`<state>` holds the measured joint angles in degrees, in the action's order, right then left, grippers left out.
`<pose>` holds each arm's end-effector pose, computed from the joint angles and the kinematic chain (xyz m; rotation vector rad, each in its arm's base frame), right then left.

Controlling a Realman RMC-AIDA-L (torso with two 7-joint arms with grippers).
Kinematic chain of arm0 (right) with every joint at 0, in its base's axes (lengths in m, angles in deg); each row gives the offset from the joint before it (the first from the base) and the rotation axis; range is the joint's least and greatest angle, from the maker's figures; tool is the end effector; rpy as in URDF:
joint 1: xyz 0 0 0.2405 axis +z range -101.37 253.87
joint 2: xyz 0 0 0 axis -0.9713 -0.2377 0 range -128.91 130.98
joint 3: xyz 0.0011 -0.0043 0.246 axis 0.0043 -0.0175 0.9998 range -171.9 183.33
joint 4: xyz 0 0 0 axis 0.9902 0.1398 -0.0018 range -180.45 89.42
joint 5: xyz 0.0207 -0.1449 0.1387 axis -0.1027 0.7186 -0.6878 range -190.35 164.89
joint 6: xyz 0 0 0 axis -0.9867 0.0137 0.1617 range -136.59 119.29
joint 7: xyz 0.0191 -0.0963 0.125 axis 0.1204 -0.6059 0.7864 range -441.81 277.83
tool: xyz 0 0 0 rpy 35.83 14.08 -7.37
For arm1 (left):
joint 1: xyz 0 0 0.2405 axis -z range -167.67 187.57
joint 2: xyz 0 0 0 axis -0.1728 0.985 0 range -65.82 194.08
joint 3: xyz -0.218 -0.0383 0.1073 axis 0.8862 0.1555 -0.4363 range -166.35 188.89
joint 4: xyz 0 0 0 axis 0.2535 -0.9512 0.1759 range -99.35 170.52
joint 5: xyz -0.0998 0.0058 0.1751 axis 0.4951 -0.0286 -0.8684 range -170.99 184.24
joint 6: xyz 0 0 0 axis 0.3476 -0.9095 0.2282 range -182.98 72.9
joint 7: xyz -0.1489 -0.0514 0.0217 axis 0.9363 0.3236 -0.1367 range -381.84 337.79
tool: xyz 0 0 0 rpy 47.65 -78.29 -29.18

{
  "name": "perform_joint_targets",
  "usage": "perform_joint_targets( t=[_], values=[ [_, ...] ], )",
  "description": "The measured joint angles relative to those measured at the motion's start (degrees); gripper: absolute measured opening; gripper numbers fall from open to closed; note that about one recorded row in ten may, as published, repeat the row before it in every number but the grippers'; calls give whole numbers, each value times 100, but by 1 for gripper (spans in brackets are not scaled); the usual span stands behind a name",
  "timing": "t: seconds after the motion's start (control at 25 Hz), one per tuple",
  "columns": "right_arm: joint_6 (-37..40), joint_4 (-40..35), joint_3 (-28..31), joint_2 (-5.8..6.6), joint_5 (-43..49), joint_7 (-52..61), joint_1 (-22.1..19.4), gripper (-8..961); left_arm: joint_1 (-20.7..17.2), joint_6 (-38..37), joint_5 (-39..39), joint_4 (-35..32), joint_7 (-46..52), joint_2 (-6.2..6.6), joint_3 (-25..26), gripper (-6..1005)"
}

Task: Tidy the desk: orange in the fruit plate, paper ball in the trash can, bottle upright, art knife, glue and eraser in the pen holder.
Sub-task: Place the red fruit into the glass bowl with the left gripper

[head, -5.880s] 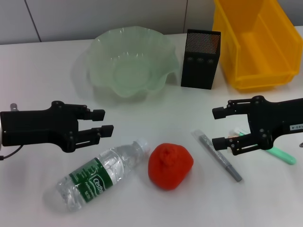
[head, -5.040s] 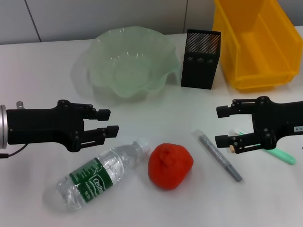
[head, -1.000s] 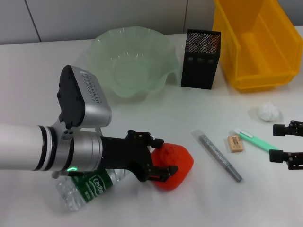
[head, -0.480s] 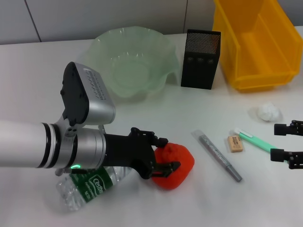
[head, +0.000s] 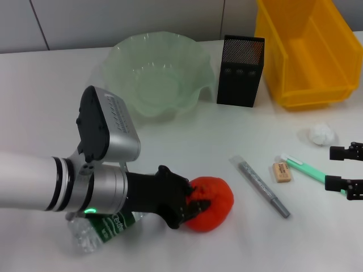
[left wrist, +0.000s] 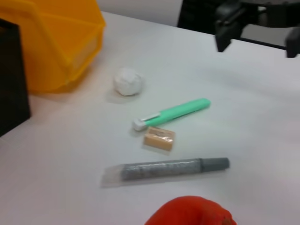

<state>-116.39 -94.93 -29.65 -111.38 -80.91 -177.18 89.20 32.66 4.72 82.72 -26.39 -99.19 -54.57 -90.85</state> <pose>0.3079 0.2358 0.0773 -2.6687 0.7972 0.6958 -0.1729 0.2891 -0.1125 -2.9998 -0.3695 -0.2033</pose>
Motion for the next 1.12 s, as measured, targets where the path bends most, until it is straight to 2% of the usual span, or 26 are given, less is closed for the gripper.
perform_joint_targets(
  t=[0.2,0.24,0.4,0.44,0.72,0.92,1.12],
  values=[
    [8,21,16,0,-2,0,6,833,-5,82,39,-41,-3,3,-31,247],
    [10,20,29,0,-2,0,6,833,-13,225,122,-211,1,2,3,210],
    [17,20,102,0,12,-3,-2,833,-35,264,177,-370,26,11,28,170],
    [17,21,105,0,14,-5,-4,833,-174,257,211,-769,19,16,170,160],
    [20,133,94,30,91,-48,-5,833,-195,44,210,-1002,-6,2,436,99],
    [25,386,60,84,145,-143,46,833,-82,-494,190,-1106,-75,-10,385,64],
    [26,414,31,75,175,-151,57,833,146,-1238,214,-1112,-99,-13,384,60]
  ],
)
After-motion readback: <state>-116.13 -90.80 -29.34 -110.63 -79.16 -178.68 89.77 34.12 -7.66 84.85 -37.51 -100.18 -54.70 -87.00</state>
